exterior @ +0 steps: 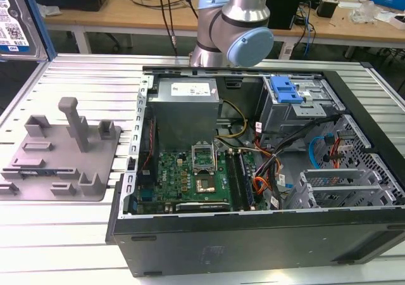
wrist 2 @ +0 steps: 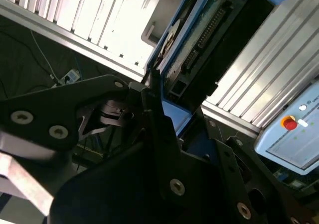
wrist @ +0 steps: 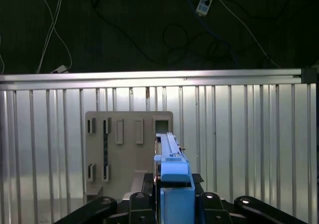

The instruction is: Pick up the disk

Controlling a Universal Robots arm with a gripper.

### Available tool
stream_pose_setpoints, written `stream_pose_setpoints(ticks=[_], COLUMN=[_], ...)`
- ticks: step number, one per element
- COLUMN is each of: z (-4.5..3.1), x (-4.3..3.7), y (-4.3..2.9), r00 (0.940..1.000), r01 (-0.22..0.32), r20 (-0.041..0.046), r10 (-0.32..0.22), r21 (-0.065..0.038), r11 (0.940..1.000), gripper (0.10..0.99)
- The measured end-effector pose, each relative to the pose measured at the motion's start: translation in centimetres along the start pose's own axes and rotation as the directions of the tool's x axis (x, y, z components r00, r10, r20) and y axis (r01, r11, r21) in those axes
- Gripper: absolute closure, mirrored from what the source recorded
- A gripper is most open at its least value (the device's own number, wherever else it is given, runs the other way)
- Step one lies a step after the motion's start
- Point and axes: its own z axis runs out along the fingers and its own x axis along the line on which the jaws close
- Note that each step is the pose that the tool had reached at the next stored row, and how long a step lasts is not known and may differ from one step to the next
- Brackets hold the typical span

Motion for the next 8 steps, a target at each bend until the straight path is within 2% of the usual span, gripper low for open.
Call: stream_pose_setpoints(ticks=[8], z=[0.00], x=[0.00], y=[0.00], r00=[1.0000], r01=[0.000], r20=[0.0000], r10=[0.000], r21=[0.000], r11=[1.0000], gripper=[0.718])
